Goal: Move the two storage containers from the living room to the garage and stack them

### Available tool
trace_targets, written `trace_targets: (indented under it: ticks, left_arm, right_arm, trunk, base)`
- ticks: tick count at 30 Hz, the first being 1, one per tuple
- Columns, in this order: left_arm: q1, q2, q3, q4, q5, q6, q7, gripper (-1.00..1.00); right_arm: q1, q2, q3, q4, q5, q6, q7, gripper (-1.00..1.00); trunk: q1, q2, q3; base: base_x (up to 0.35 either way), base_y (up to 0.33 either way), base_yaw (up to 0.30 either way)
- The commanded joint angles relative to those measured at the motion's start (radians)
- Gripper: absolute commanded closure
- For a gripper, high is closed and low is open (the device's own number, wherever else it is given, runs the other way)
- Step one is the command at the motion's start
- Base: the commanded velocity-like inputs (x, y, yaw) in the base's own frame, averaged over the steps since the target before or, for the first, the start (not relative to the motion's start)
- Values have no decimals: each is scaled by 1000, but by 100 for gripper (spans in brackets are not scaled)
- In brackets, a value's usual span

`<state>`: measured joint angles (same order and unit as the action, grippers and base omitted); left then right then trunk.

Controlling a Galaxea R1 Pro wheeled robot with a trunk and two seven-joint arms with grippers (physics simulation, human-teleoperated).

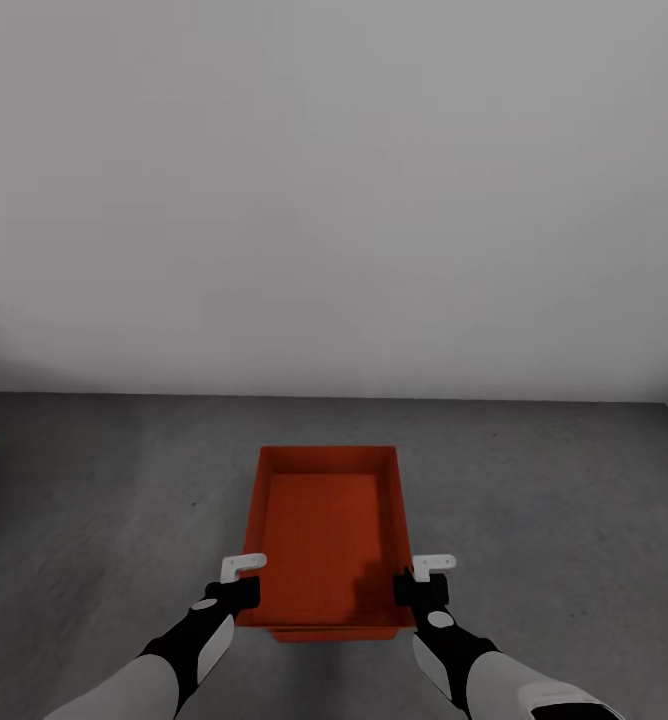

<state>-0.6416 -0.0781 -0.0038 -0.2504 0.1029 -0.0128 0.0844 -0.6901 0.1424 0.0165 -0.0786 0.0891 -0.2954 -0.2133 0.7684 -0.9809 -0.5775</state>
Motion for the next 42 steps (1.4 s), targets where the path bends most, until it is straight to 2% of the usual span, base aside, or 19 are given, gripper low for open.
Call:
trace_targets:
  ticks: [1, 16, 42]
  left_arm:
    - [-1, 1, 24, -4, -3, -1, 9, 100]
    - [-1, 0, 23, -4, -6, -1, 10, 100]
    - [-1, 0, 21, -4, -6, -1, 9, 100]
  right_arm:
    - [0, 0, -12, 3, 9, 2, -5, 100]
    - [0, 0, -12, 3, 9, 2, -5, 100]
    - [0, -1, -12, 3, 11, 2, -5, 100]
  trunk:
    - [0, -1, -1]
    - [0, -1, -1]
    - [100, -183, -82]
  base:
    - [0, 0, 0]
    - [0, 0, 0]
    - [0, 0, 0]
